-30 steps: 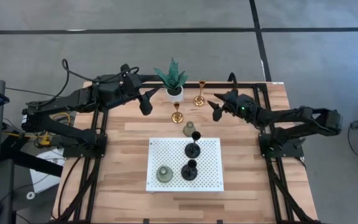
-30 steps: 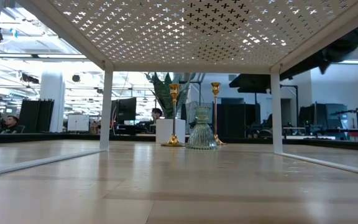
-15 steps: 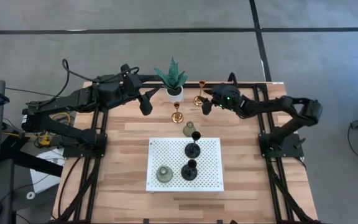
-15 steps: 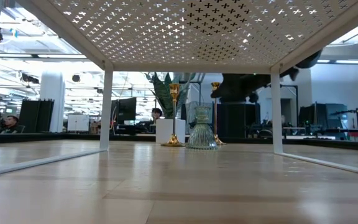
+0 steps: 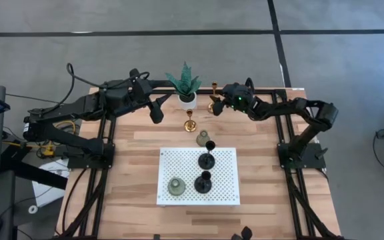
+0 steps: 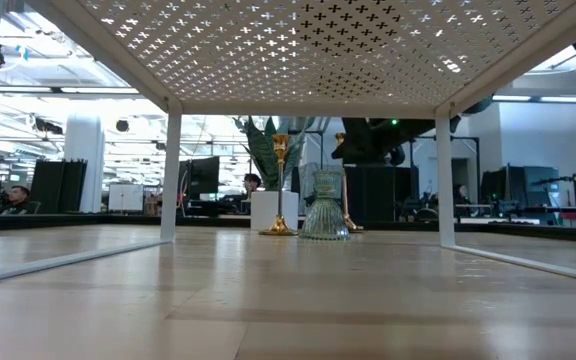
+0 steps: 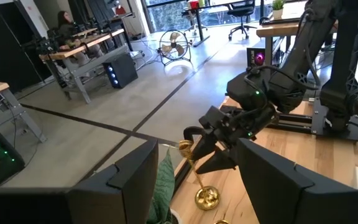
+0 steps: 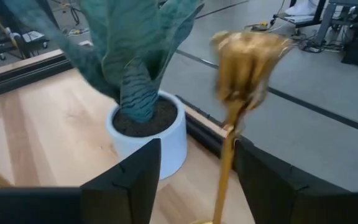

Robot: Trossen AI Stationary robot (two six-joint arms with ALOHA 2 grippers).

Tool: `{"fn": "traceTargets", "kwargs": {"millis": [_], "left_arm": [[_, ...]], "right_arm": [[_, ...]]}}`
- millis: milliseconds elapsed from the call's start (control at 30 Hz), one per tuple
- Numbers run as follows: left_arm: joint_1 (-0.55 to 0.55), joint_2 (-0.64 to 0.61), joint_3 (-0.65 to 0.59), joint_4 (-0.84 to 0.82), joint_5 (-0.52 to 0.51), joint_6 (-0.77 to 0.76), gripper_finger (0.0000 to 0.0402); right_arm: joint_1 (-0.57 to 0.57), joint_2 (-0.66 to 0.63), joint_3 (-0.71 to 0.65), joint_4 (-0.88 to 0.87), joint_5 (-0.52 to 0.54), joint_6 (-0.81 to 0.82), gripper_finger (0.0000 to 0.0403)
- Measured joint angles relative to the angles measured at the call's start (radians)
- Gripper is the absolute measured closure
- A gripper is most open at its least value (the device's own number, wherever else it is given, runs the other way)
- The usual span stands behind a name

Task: Pick & Place candle stick holders
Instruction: Put the top gold candle holder on the shelf

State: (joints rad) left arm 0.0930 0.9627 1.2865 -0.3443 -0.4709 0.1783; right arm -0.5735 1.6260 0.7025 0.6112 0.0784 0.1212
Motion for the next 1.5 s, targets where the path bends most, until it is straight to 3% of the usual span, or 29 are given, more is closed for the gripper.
{"fn": "traceTargets", "kwargs": {"millis": [467, 867, 1000, 1200, 1500], "left_arm": [[0.000, 0.000, 0.000, 0.000, 0.000, 0.000, 0.0183], [0.000, 0.000, 0.000, 0.000, 0.000, 0.000, 0.0183], [0.000, 0.000, 0.000, 0.000, 0.000, 0.000, 0.0183], [0.000, 0.000, 0.000, -0.003, 0.000, 0.000, 0.0183], [0.000, 0.000, 0.000, -0.005, 0.000, 0.000, 0.0183]], "right_arm": [[0.003, -0.002, 0.003, -0.050, 0.000, -0.024, 0.0248], [0.003, -0.002, 0.002, -0.048, 0.000, -0.028, 0.0387], [0.003, -0.027, 0.001, -0.069, 0.000, -0.052, 0.0387], [0.003, -0.156, 0.001, -0.134, 0.000, -0.076, 0.0394], [0.013, -0.481, 0.001, -0.349, 0.001, -0.077, 0.0397]]}}
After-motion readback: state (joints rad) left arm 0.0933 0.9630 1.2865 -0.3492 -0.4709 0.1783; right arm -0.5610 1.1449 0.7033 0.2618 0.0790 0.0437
